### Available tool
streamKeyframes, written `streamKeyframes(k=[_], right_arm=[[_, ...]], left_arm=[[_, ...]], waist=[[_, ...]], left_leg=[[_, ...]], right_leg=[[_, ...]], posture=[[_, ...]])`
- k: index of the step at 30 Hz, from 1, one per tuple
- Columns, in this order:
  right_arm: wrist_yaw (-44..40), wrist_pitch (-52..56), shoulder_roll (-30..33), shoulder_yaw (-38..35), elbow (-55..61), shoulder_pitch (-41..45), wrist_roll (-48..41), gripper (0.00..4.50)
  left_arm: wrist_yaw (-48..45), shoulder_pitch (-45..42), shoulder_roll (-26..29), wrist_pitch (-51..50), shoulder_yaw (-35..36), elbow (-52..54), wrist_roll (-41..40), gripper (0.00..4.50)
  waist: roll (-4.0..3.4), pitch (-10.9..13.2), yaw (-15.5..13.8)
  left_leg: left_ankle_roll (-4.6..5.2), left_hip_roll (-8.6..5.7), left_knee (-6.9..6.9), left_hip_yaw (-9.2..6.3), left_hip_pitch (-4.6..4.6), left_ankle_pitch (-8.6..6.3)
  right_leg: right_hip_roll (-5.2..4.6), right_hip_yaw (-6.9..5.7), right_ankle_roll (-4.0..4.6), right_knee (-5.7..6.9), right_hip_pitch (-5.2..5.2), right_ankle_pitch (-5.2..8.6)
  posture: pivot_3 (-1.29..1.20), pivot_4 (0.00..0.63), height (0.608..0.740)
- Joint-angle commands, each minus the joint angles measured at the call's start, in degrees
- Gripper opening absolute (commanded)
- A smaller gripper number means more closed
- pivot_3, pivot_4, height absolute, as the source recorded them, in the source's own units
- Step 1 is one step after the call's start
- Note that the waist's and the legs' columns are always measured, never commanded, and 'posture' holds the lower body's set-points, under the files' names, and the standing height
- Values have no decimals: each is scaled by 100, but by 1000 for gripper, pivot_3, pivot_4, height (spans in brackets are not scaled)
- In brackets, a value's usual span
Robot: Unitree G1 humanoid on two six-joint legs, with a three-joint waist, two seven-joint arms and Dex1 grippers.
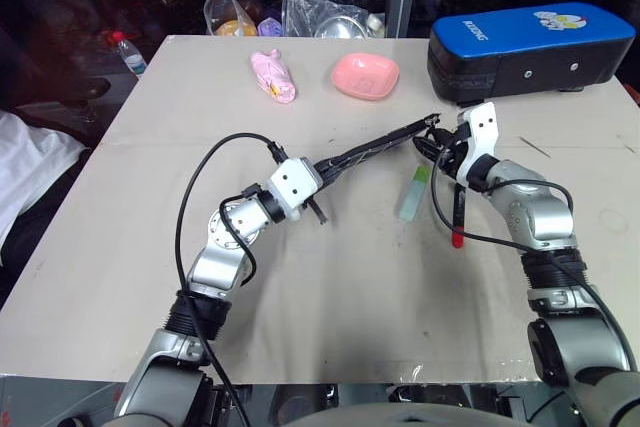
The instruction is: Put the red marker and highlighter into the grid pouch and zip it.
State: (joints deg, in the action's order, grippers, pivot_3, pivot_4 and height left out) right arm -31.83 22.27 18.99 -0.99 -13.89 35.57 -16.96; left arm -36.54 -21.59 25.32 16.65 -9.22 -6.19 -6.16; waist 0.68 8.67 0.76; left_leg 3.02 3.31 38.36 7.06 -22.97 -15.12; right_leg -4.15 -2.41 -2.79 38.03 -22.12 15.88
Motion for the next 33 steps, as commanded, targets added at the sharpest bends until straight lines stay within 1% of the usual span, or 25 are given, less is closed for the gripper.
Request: streamKeyframes(k=[1,9,19,33], right_arm=[[-37,-105,47,-111,144,143,4,26],[-184,-93,270,62,397,87,220,26],[-735,-558,845,851,763,27,1083,26],[-1142,-379,853,1011,1292,-24,1166,26]], left_arm=[[-34,32,-7,28,83,208,46,0],[38,46,-41,10,56,180,170,0],[192,77,-213,-31,51,187,372,0],[536,14,-452,-3,121,152,549,0]], waist=[[0,0,1],[0,0,1],[0,0,0],[0,0,-5]], left_leg=[[0,0,0,1,-2,0],[0,1,0,5,-3,0],[0,1,-2,10,-3,0],[0,1,-2,12,-10,0]], right_leg=[[0,1,0,0,-2,0],[-1,4,0,0,-5,0],[0,9,0,0,-11,0],[-1,10,0,0,-18,0]], posture=[[0,150,740],[0,150,740],[0,150,740],[0,150,740]])
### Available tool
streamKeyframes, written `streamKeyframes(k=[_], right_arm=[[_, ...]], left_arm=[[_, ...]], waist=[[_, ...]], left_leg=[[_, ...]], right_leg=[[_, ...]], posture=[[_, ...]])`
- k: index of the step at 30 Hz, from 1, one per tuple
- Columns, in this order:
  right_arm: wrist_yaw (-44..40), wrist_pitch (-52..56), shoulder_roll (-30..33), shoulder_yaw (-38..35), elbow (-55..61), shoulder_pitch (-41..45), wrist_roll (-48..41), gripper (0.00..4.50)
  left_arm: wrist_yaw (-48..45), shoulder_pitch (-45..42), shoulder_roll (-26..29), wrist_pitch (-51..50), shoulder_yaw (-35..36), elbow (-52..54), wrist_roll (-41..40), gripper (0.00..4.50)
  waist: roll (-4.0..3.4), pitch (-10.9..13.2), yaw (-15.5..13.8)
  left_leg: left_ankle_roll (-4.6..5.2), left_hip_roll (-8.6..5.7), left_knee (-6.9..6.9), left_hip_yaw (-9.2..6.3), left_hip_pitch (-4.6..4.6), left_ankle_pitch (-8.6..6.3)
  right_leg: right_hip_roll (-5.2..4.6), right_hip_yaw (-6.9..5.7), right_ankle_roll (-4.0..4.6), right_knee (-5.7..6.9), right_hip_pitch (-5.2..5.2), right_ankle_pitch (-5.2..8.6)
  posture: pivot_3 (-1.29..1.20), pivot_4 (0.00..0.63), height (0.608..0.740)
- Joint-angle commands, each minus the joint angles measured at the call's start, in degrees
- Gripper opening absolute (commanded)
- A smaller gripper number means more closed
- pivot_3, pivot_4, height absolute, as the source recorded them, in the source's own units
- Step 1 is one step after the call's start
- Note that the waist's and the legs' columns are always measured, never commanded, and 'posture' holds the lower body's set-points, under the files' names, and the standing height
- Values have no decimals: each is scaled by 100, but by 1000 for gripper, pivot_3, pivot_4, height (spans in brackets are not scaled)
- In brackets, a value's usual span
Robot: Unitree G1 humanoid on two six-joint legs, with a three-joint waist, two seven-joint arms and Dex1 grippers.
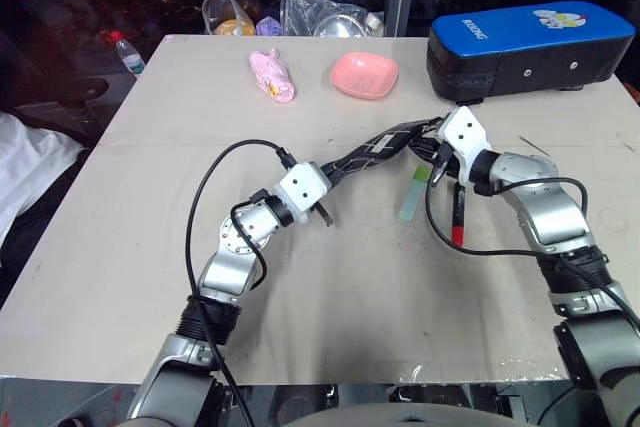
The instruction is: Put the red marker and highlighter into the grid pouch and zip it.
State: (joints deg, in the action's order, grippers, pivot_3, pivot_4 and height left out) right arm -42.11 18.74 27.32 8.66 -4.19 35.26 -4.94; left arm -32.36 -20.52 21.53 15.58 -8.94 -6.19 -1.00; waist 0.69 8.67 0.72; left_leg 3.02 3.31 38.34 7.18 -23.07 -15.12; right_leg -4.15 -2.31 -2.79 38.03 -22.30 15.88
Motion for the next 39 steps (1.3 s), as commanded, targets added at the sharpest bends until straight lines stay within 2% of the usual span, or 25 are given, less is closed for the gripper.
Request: streamKeyframes(k=[1,14,28,32,39], right_arm=[[-126,-21,21,41,329,0,-30,26],[-264,70,145,-40,452,-25,-59,26],[-500,292,31,203,815,81,-69,26],[-580,243,50,255,781,108,-39,26],[-742,0,130,252,461,223,47,26]], left_arm=[[158,-109,-91,108,112,154,34,0],[739,-230,-148,252,341,52,325,0],[553,-115,-193,366,122,90,383,0],[398,-54,-171,434,15,166,382,0],[104,34,-81,566,-110,237,361,0]], waist=[[0,0,-1],[0,0,-3],[0,0,-4],[0,0,-6],[0,0,-9]], left_leg=[[0,0,0,0,0,0],[0,0,0,0,-5,0],[0,-1,2,-1,-21,0],[0,-1,14,-11,-59,1],[0,-2,15,-14,-62,1]], right_leg=[[0,0,0,0,0,0],[0,-1,0,-1,-4,0],[1,-1,0,0,-19,0],[1,-11,0,4,-50,-2],[1,-16,0,2,-51,-1]], posture=[[0,150,740],[0,150,740],[0,150,740],[0,150,740],[0,150,740]])
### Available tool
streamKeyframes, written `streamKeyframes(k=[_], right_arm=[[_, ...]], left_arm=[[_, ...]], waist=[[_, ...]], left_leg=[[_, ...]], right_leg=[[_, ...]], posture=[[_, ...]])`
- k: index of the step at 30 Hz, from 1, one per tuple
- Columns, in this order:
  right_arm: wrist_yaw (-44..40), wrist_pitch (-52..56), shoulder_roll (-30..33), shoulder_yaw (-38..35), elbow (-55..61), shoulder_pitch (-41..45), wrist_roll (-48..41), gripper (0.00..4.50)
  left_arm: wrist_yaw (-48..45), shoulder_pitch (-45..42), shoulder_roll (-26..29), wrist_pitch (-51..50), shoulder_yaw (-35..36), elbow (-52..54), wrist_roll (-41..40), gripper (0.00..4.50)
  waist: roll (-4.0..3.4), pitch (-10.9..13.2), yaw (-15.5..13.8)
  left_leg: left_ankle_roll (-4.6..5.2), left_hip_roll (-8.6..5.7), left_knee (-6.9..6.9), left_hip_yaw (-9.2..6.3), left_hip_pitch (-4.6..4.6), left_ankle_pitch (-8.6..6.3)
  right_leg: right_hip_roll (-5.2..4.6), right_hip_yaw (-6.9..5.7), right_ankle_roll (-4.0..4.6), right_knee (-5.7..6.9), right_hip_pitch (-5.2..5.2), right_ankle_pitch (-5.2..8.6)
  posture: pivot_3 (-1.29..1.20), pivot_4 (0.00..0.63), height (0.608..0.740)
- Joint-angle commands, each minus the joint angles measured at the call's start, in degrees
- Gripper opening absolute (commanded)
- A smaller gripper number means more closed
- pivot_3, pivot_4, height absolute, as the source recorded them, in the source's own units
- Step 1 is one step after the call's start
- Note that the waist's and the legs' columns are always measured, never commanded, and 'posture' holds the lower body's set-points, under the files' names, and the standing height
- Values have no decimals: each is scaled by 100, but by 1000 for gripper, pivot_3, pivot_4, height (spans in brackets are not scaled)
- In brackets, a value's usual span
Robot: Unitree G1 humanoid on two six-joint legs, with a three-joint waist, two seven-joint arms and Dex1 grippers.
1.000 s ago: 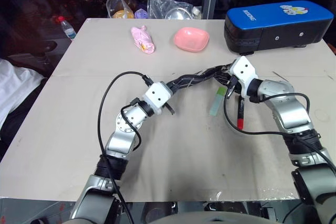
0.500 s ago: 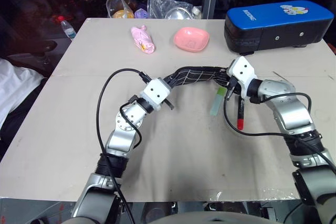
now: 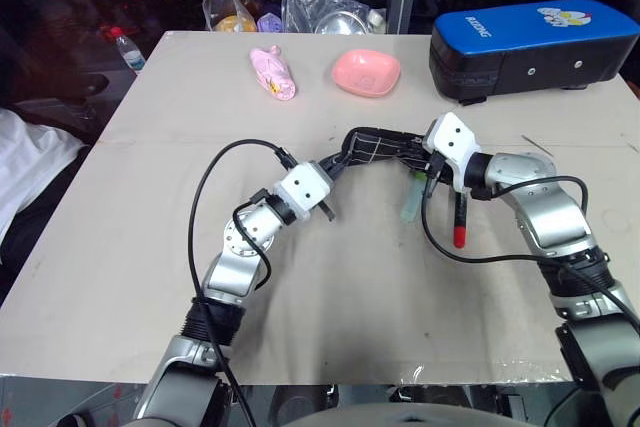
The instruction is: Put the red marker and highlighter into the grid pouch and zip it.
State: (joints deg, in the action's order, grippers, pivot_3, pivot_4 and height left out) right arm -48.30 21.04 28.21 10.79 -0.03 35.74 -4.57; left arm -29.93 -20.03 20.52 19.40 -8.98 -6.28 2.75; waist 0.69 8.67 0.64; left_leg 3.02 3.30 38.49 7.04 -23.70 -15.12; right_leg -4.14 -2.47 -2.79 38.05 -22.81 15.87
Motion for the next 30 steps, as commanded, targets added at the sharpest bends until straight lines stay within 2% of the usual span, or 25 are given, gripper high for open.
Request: streamKeyframes(k=[1,17,30], right_arm=[[-183,-313,95,39,-37,201,35,26],[-841,-1331,572,65,-986,586,360,26],[-1149,-1784,616,167,-968,658,612,26]], left_arm=[[-180,3,47,198,-110,259,-22,0],[-887,158,267,432,-299,379,-184,0],[-1229,233,258,388,-386,416,-256,0]], waist=[[0,0,-2],[0,0,0],[0,0,0]], left_leg=[[0,0,0,0,0,0],[0,1,2,-1,0,0],[0,1,4,1,0,0]], right_leg=[[0,0,0,0,0,0],[2,0,0,1,0,0],[1,0,0,1,0,0]], posture=[[0,150,740],[0,150,740],[0,150,740]])
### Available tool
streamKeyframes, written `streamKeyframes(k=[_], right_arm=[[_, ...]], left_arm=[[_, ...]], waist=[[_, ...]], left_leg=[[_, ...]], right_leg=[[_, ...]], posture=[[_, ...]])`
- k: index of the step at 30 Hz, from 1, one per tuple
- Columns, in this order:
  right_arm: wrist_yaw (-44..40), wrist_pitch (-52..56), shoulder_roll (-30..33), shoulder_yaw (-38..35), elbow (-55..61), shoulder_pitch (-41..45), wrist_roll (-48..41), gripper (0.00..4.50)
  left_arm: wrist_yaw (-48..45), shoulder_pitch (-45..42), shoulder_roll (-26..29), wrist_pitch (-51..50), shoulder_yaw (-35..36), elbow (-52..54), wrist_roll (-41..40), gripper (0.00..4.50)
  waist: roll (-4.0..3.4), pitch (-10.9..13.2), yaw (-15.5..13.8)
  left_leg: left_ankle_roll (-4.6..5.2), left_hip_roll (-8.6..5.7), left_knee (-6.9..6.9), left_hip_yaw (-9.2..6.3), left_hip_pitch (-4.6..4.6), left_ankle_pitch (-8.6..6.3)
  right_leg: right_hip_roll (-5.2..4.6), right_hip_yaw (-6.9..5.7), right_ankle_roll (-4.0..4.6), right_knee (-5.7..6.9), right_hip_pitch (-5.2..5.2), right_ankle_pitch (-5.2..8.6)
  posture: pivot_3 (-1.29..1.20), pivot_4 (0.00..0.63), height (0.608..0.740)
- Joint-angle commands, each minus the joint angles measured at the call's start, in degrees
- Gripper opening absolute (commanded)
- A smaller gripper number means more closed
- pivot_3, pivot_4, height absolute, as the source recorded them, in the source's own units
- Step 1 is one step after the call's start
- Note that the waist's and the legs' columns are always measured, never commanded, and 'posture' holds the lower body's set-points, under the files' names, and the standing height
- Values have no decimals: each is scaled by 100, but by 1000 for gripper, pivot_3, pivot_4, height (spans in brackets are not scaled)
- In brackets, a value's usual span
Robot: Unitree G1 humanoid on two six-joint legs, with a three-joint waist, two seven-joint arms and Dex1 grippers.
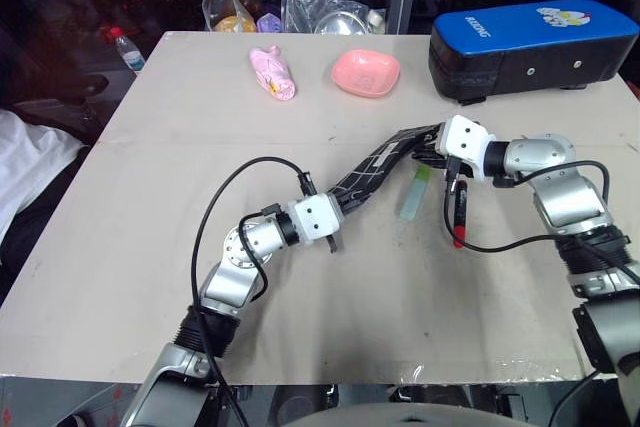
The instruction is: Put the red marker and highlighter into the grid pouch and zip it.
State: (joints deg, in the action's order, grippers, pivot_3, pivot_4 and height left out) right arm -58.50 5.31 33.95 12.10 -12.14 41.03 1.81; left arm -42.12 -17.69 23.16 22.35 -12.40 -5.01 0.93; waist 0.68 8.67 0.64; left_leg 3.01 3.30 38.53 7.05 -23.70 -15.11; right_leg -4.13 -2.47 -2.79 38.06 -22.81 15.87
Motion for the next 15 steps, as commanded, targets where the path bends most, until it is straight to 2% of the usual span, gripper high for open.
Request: streamKeyframes(k=[1,15], right_arm=[[-170,-214,34,62,310,103,-37,26],[-734,-528,87,197,666,-138,-221,26]], left_arm=[[-14,-3,-10,91,-46,283,-65,0],[0,-59,-24,98,-74,176,-29,0]], waist=[[0,0,0],[0,0,-3]], left_leg=[[0,0,0,0,0,0],[0,0,2,-1,0,0]], right_leg=[[0,0,0,0,0,0],[0,0,0,2,0,0]], posture=[[0,150,740],[0,150,740]])
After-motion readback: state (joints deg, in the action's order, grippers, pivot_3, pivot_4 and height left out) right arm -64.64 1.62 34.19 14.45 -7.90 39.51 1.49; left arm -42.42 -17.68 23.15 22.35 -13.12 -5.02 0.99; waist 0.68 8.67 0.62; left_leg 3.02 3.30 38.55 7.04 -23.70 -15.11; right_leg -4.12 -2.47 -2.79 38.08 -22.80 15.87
